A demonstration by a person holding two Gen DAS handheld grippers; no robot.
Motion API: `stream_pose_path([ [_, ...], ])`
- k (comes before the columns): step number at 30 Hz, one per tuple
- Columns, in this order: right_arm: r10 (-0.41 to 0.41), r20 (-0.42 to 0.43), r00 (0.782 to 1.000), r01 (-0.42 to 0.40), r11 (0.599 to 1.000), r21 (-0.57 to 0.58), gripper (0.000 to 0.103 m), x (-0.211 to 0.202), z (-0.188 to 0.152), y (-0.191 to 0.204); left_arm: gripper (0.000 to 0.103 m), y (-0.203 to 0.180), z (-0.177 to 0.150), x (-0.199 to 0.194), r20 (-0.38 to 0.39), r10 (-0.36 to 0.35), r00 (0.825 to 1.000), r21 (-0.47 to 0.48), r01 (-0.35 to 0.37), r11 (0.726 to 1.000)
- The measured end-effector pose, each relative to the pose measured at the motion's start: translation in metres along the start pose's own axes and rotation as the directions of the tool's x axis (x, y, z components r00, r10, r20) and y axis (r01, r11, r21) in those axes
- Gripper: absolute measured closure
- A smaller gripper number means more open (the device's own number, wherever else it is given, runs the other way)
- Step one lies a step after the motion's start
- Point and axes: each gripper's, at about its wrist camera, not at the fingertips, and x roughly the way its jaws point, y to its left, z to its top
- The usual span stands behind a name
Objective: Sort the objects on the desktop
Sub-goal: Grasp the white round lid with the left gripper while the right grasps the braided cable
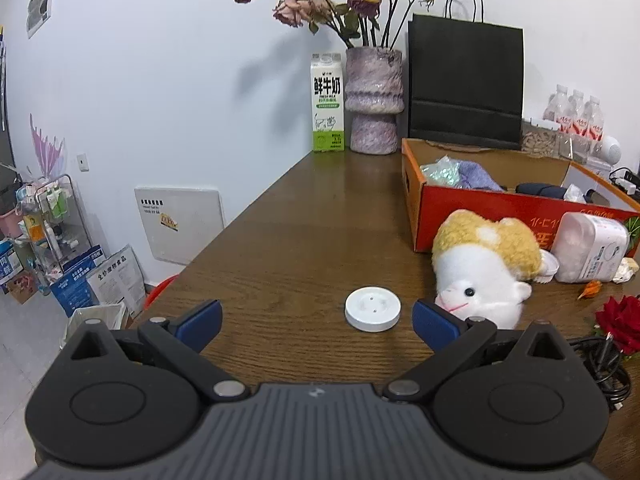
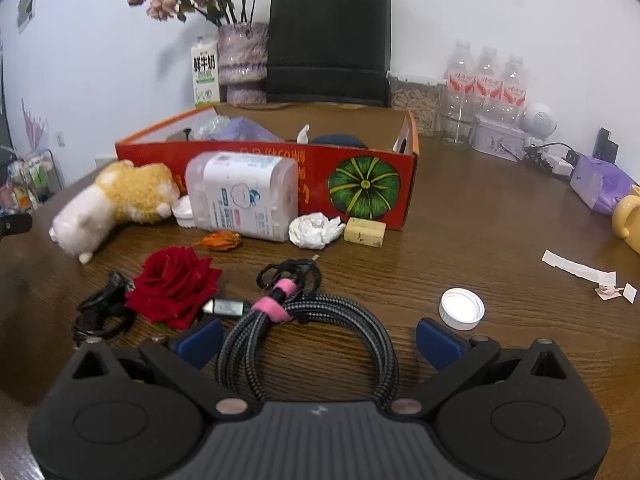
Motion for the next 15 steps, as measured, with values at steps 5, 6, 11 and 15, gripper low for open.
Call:
stream_pose_path([
  [5, -0.003, -0.027, 1.000, 0.004, 0.999, 0.032, 0.000, 0.010, 0.003, -0.005, 0.000, 0.000, -0.002, 0.013, -0.028, 0.008, 1.000, 0.009, -0.008, 1.000],
  [6, -0.014, -0.028, 1.000, 0.015, 0.999, 0.034, 0.001, 0.011, 0.003, -0.006, 0.000, 0.000, -0.002, 0.016, -0.038, 0.008, 0.999, 0.013, -0.008, 1.000],
  [11, -0.019, -0.009, 1.000, 0.020, 0.999, 0.042, 0.016, 0.014, 0.007, -0.008, 0.000, -0.001, -0.002, 0.030, -0.065, -0.005, 0.998, 0.032, 0.007, 0.999],
  [15, -0.032, -0.006, 0.999, 0.032, 0.998, 0.051, 0.016, 0.017, 0.010, -0.009, 0.000, -0.001, 0.002, 0.039, -0.095, -0.057, 0.994, 0.032, 0.061, 0.998],
])
